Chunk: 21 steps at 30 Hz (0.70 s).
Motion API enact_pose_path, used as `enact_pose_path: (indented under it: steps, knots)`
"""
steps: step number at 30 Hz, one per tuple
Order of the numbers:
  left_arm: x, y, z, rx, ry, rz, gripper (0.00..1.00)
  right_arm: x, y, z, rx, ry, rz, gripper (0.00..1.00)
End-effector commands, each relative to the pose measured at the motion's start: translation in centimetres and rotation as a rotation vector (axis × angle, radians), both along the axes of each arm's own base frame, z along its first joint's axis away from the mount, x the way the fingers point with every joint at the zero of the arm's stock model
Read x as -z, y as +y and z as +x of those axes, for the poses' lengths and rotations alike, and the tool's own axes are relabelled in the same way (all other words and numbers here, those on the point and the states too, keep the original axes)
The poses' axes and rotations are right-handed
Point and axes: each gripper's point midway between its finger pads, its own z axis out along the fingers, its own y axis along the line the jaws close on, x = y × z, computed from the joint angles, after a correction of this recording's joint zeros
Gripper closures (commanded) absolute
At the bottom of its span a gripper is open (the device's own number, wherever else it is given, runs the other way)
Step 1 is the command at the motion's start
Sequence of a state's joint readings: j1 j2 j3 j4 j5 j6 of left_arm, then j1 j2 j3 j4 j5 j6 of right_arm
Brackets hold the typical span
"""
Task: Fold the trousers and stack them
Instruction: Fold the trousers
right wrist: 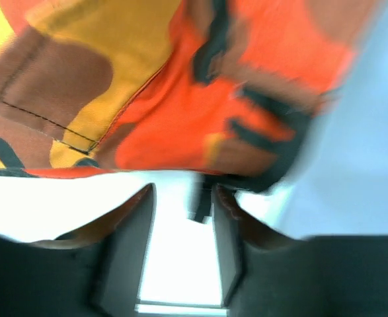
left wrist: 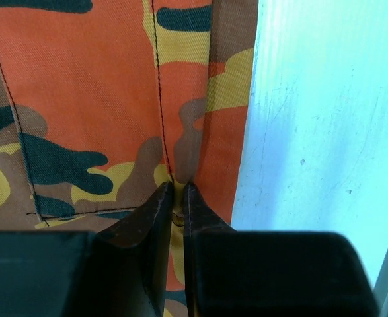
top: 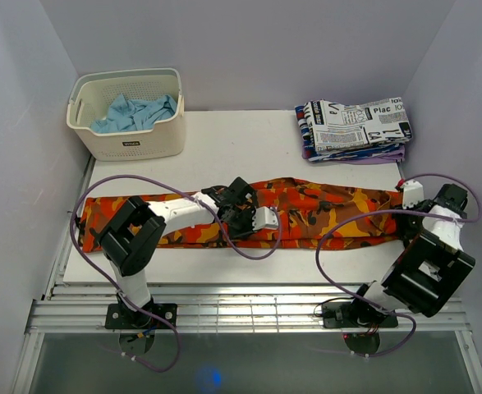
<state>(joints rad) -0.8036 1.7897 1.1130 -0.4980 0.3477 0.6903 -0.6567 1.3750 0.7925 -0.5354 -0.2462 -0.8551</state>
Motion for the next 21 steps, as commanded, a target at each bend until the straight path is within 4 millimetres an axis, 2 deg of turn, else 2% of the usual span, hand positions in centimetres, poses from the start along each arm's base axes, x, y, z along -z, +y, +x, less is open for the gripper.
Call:
enact_pose_path:
  steps: [1,3,5,11,13,17,21]
  knots:
    - [-0.7,1.9,0.0,-0.032,0.025,0.017,0.84,-5.3,-0.6,1.9,-0.238,-0.102,-0.129,0.48]
    - [-1.2,1.8,0.0,-0.046,0.051,-0.003,0.82,-6.7,-0.8,2.4,-0.298,-0.127,-0.168,0.46]
    - [-1.5,1.7,-0.1,-0.054,0.074,-0.021,0.8,-7.1,-0.6,2.7,-0.38,-0.125,-0.205,0.41]
    - [-2.2,1.1,0.2,-0.088,0.135,-0.054,0.73,-4.9,0.5,2.2,-0.579,-0.049,-0.258,0.28]
    - [-2.6,0.9,0.6,-0.103,0.141,-0.069,0.73,-3.6,0.9,1.7,-0.638,-0.026,-0.275,0.28]
    - [-2.8,0.9,0.9,-0.112,0.162,-0.073,0.69,-2.2,1.1,2.3,-0.701,-0.026,-0.372,0.31]
    - [-2.9,1.0,1.0,-0.123,0.172,-0.071,0.67,-1.3,1.3,2.7,-0.749,-0.023,-0.417,0.42]
